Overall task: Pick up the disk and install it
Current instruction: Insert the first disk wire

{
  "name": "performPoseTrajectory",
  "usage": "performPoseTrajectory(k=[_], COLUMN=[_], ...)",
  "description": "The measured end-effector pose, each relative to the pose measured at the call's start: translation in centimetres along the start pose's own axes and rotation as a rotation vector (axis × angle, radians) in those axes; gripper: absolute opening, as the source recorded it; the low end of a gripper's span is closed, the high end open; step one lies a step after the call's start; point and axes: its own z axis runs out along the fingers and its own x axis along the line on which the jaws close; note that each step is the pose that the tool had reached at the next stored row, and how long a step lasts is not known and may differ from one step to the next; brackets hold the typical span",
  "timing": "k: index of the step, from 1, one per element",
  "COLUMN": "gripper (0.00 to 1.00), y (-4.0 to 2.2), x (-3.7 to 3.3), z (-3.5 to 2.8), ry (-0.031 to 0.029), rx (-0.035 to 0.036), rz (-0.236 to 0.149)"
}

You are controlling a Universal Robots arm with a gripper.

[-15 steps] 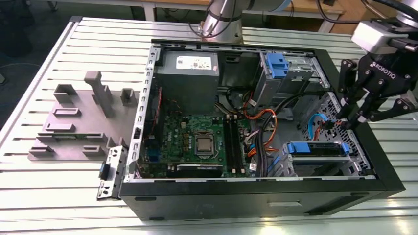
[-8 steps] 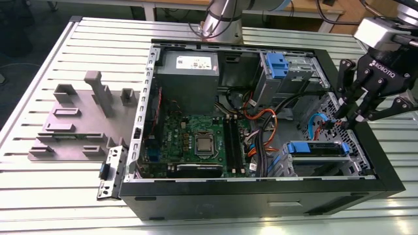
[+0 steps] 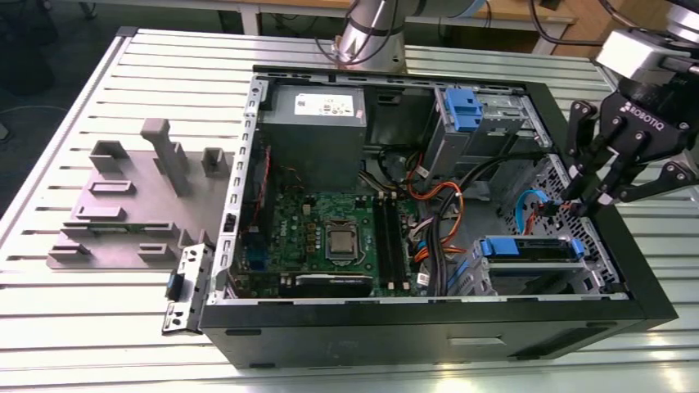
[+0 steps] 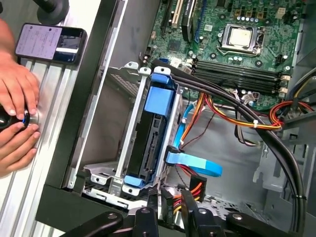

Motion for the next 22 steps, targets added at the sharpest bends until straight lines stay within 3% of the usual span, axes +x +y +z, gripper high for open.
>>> performPoseTrajectory(k=[4,10,12,22], gripper=[0.33,0.31,0.18,0.17], y=[-0.05,-0.05,-0.05,0.15], x=[-0.11,-0.11,-0.10,-0.02], z=[0.14,0.14,0.13,-0.42], ry=[0.0122,0.0123,0.0126,0.0123], rx=[-0.0039,-0.0040,-0.0040,-0.0040], rz=[0.001,0.001,0.001,0.001])
